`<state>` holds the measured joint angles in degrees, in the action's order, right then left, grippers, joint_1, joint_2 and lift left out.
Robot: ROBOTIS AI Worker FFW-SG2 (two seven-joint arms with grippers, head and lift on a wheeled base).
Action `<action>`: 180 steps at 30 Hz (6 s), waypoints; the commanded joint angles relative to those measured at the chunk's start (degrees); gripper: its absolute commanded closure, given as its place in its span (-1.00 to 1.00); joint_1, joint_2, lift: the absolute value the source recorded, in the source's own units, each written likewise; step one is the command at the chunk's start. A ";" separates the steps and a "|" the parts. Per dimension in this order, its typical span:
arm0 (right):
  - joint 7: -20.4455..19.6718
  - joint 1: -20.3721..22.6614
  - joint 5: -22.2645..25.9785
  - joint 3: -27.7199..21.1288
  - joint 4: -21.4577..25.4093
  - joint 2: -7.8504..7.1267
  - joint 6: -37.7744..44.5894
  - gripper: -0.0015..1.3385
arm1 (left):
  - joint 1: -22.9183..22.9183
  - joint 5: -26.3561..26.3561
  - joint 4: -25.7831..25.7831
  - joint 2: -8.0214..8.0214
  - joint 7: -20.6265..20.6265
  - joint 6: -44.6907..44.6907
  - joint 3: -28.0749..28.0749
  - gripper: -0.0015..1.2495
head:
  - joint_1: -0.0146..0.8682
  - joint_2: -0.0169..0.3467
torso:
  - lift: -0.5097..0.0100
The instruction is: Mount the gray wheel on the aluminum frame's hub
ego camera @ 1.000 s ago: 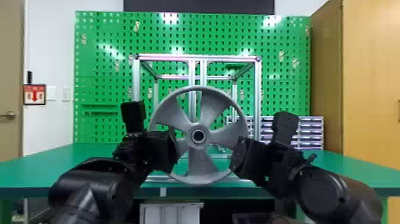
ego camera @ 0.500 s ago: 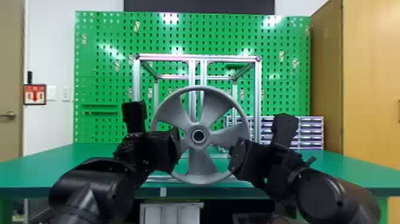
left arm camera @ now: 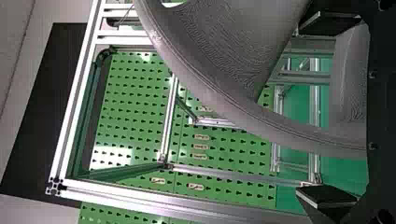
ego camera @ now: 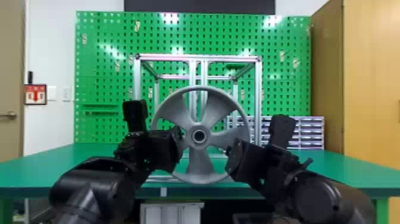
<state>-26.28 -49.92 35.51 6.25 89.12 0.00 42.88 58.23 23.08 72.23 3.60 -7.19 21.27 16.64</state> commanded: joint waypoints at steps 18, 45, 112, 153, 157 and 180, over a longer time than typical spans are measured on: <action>0.00 0.62 0.18 -0.27 0.88 0.05 -0.07 -1.00 | -1.01 -3.56 3.27 0.18 -0.19 1.76 -0.82 -0.91 | -0.98 -0.87 | -0.96; 0.00 2.38 0.26 -1.15 4.13 0.05 1.07 -1.00 | -4.09 -5.85 9.95 1.76 -1.07 4.48 -2.93 -0.90 | -0.98 -0.87 | -0.96; 5.98 34.10 -4.04 -6.25 35.33 -6.77 -4.12 -1.00 | -37.13 -1.54 44.14 11.07 -0.63 11.43 -15.58 -0.90 | -0.98 -0.87 | -0.96; 21.09 54.93 -30.32 -6.86 18.72 -3.78 -40.06 -1.00 | -56.03 -15.78 25.86 7.21 13.43 -21.97 -23.32 -0.89 | -0.98 -0.87 | -0.96; 21.53 55.37 -30.59 -6.78 16.70 -3.60 -42.35 -1.00 | -56.91 -15.52 22.96 6.59 14.05 -25.31 -24.20 -0.89 | -0.98 -0.87 | -0.96; 22.06 55.73 -31.38 -6.16 11.52 -3.60 -46.22 -1.00 | -58.23 -17.10 20.06 5.27 14.23 -27.86 -24.72 -0.86 | -0.98 -0.87 | -0.96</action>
<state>-4.24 5.88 3.96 0.03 100.71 -3.65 -3.33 -0.06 6.11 92.34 8.88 7.04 -6.58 -8.33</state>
